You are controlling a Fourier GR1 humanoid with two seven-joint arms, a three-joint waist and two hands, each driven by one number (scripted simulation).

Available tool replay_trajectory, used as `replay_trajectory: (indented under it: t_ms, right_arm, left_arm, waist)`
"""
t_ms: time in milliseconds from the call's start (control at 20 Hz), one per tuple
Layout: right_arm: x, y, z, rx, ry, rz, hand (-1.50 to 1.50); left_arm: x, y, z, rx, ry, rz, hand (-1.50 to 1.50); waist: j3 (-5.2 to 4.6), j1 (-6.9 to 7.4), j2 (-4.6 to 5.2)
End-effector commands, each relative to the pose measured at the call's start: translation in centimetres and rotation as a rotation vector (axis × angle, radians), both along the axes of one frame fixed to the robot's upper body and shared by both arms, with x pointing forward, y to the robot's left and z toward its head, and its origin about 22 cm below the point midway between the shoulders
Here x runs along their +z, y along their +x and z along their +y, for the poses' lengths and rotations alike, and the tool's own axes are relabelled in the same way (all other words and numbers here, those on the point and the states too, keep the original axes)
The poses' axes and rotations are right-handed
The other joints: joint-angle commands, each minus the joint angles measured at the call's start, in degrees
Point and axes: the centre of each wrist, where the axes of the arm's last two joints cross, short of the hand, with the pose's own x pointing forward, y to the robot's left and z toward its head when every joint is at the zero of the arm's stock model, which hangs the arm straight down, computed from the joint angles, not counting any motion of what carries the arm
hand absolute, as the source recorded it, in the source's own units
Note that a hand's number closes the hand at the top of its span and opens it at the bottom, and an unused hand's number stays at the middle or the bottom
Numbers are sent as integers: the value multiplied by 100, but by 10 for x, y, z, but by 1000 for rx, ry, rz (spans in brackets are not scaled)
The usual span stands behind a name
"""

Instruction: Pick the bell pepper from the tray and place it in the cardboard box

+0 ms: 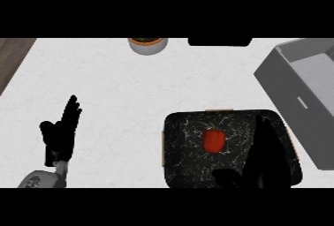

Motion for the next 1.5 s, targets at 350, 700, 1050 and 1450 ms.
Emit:
replay_trajectory:
  t_ms: [350, 700, 1050, 1450]
  right_arm:
    - [1, 34, 10, -150, 45, 209, -150]
    - [-6, 55, 3, -193, 14, 264, -150]
    - [-20, 77, 1, -234, 24, 289, -150]
    - [-28, 92, 0, -252, 24, 329, -150]
  left_arm:
    - [-10, 0, 0, 1, 1, -1, 0]
    - [-2, 9, 8, -5, 0, -5, 0]
    - [2, 14, 5, 4, -5, 7, 0]
    - [-3, 9, -5, -22, 0, 19, 0]
  waist:
    - [12, 22, -15]
    - [6, 31, -23]
    - [14, 43, -23]
    - [14, 50, -34]
